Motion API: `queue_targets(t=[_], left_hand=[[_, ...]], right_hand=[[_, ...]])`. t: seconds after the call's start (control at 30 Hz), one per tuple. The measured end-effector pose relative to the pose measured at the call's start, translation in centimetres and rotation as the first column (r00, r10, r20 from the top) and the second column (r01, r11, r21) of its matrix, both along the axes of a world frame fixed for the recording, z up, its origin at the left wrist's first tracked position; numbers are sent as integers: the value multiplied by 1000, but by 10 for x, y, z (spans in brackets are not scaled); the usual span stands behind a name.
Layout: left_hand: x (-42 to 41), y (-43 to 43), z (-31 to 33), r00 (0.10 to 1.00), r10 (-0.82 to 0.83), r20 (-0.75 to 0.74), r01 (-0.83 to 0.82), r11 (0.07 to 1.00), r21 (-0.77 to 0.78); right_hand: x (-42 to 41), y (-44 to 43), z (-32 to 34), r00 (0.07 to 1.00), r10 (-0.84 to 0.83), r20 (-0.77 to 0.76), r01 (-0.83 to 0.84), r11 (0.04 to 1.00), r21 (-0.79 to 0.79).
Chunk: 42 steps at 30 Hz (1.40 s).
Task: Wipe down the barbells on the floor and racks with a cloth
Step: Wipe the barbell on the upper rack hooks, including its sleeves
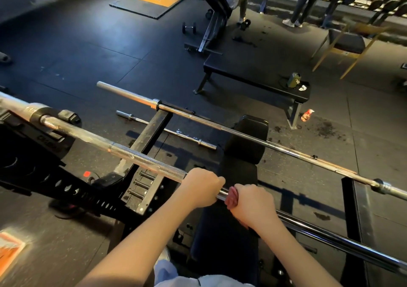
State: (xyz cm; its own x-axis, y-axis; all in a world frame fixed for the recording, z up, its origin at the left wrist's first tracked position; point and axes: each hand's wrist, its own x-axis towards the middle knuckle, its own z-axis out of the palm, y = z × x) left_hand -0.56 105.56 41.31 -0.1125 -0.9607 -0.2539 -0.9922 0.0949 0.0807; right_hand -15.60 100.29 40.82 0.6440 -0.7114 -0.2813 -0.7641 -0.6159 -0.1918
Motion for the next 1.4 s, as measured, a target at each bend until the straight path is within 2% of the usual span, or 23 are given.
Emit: queue_targets(t=[0.07,0.23,0.33,0.5,0.6,0.7,0.83,0.87,0.97,1.07,1.23,1.3,1.4], left_hand=[[0,3,-1,1000,-5,-14,5,1000,-21],[37,17,-3,980,154,124,-149,988,-46],[56,22,-4,975,183,130,-184,983,0],[56,23,-8,973,129,191,-125,992,-29],[58,21,-6,972,101,211,-97,995,-25],[59,15,-2,974,89,207,-98,995,30],[61,14,-2,977,107,184,-118,992,52],[61,14,-3,978,108,178,-118,992,47],[61,14,-3,979,87,183,-96,995,37],[62,14,-3,978,68,196,-76,996,36],[61,15,-1,982,81,172,-93,994,64],[61,14,0,982,85,168,-99,992,79],[60,13,1,984,73,166,-91,990,107]], right_hand=[[0,-6,3,999,8,-34,-4,993,121],[4,-10,2,996,8,-88,9,981,192],[10,-4,3,993,11,-116,4,991,130],[52,27,-3,995,79,55,-71,989,-129],[76,24,1,993,94,71,-89,993,-76],[57,16,0,995,74,61,-76,997,30],[15,20,-4,1000,23,-9,-25,975,-219],[19,21,-4,999,18,-36,-26,974,-226],[58,23,-1,999,37,4,-36,993,-111],[84,28,-5,996,86,33,-82,991,-105],[42,35,0,999,36,11,-34,981,-193],[40,36,0,999,21,-44,-28,984,-175],[68,31,0,999,-23,27,26,992,-126]])
